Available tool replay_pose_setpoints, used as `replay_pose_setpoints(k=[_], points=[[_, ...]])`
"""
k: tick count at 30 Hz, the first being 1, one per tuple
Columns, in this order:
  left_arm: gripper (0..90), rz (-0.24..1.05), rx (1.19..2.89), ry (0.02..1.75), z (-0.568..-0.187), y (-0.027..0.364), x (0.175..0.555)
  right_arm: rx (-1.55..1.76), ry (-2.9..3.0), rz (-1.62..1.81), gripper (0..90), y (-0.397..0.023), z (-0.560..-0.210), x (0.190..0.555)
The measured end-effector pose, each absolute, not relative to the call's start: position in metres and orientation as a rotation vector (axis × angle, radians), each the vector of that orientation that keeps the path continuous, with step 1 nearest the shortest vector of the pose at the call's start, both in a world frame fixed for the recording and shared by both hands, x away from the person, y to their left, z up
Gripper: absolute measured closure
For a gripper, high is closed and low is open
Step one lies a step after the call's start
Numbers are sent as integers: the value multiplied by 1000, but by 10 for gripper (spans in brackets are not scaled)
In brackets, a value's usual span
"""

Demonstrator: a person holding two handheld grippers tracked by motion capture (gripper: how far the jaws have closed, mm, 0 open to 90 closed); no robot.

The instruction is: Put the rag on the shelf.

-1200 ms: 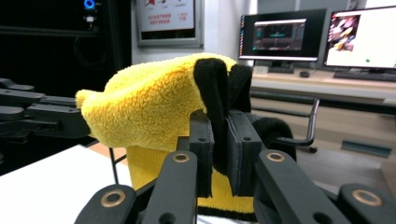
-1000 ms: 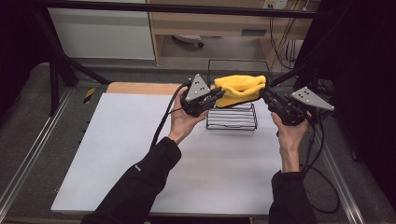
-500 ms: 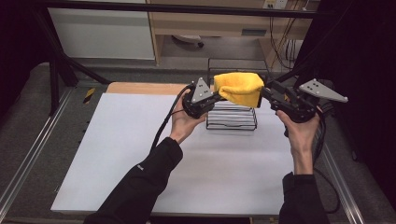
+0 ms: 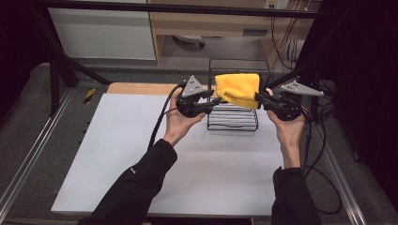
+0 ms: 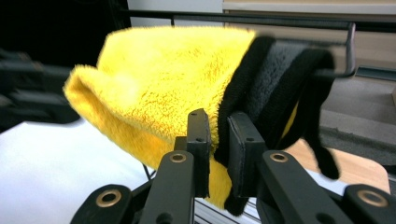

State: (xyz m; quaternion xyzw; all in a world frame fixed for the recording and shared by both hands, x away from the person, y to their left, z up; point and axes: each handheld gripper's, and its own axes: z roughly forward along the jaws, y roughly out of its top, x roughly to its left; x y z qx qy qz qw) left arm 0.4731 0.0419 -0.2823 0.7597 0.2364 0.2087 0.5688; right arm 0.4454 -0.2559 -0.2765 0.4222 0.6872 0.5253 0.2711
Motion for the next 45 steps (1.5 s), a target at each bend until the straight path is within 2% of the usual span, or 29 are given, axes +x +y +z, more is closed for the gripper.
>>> replay_pose_setpoints(k=[4, 7, 14, 16, 20, 29, 36, 40, 45], points=[[481, 454, 1747, 568, -269, 38, 471, 1141, 1861, 1398, 800, -254, -287, 450], [488, 477, 1791, 563, -266, 27, 470, 1139, 1856, 1407, 799, -255, -292, 450], [647, 487, 1855, 615, -289, 10, 479, 1146, 1834, 1456, 826, -262, -291, 444], [711, 482, 1857, 617, -292, 10, 480, 1148, 1841, 1463, 830, -264, -292, 442], [899, 436, 1858, 613, -296, 10, 483, 1154, 1825, 1475, 833, -268, -295, 439], [900, 436, 1885, 577, -299, 5, 477, 1185, 1806, 1428, 837, -267, -305, 447], [898, 424, 1882, 594, -304, 17, 478, 1177, 1826, 1359, 827, -263, -311, 449], [857, 421, 1892, 616, -307, 26, 478, 1150, 1826, 1385, 779, -263, -310, 447], [751, 413, 1900, 644, -311, 39, 476, 1117, 1814, 1398, 637, -261, -305, 442]])
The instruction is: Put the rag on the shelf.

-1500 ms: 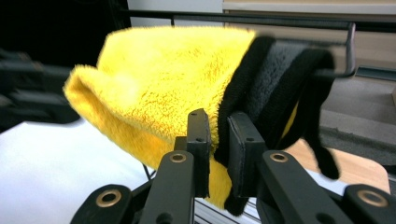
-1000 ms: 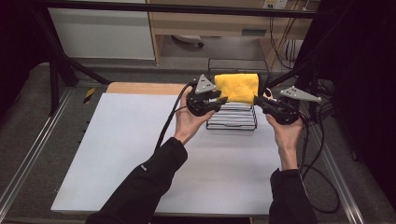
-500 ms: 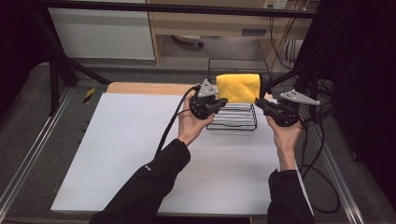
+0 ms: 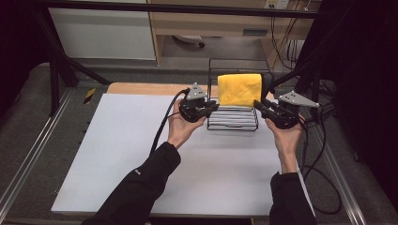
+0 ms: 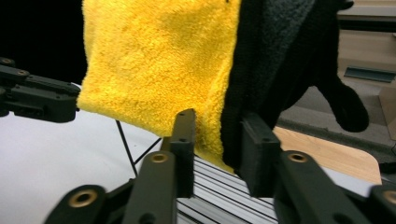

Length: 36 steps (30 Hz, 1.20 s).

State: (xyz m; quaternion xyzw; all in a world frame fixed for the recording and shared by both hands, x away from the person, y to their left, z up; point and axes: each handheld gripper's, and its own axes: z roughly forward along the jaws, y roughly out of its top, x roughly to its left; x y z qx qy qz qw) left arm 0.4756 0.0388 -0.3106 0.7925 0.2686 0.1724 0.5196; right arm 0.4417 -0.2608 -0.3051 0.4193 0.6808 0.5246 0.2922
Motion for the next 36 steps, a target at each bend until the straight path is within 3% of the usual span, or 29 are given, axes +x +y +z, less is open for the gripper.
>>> replay_pose_setpoints(k=[8, 14, 24, 36], points=[[547, 412, 1938, 666, -318, 68, 463, 1111, 1788, 1424, 326, -259, -301, 432], [401, 412, 1974, 699, -330, 98, 450, 1125, 1827, 1438, 179, -256, -304, 424], [201, 403, 1989, 770, -358, 155, 426, 1109, 1932, 1450, 75, -238, -318, 411], [130, 432, 1972, 826, -384, 218, 388, 1090, 2027, 1452, 19, -224, -340, 390]])
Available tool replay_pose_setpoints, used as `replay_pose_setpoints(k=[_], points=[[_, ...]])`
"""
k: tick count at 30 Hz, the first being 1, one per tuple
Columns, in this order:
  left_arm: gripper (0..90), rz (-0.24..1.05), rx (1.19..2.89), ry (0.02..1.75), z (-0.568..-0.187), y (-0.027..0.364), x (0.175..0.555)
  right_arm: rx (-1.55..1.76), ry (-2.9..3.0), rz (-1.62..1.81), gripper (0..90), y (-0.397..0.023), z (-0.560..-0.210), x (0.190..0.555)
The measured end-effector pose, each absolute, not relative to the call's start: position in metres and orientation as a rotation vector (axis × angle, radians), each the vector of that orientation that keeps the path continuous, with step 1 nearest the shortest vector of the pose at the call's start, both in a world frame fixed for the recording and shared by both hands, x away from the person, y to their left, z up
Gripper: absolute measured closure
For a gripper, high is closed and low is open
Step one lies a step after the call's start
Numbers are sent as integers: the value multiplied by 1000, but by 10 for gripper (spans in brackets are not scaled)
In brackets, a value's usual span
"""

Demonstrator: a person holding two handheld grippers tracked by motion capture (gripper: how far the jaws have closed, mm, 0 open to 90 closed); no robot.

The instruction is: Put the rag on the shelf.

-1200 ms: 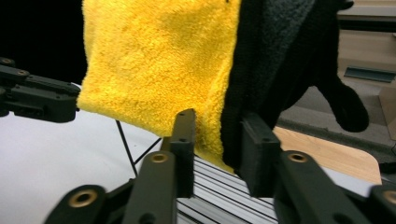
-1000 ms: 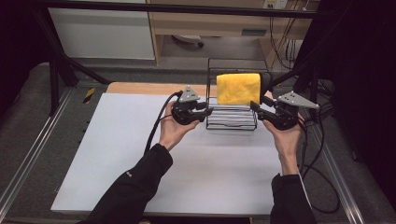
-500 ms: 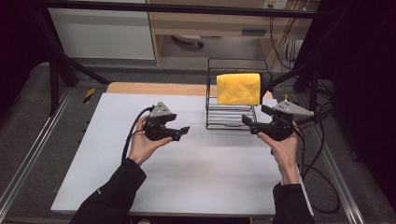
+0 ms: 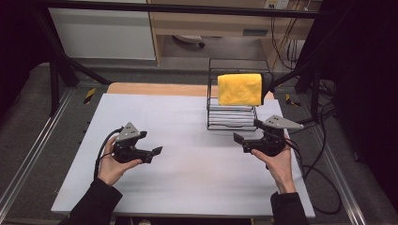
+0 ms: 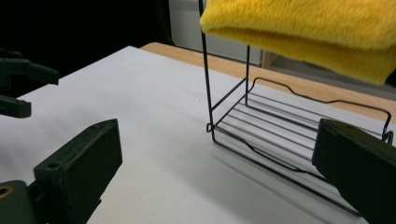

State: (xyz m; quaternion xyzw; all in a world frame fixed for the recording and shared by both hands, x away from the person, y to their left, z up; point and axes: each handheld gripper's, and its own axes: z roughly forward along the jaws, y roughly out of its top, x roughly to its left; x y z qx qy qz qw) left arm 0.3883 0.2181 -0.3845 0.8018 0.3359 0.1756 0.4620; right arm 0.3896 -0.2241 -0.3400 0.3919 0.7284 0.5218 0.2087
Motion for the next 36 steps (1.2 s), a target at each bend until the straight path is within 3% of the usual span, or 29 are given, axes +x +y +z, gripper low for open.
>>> replay_pose_setpoints(k=[19, 36], points=[[120, 430, 2023, 889, -427, 264, 361, 1162, 2210, 1410, 6, -244, -422, 363], [108, 424, 2027, 942, -443, 285, 357, 1164, 2253, 1380, 6, -258, -443, 352]])
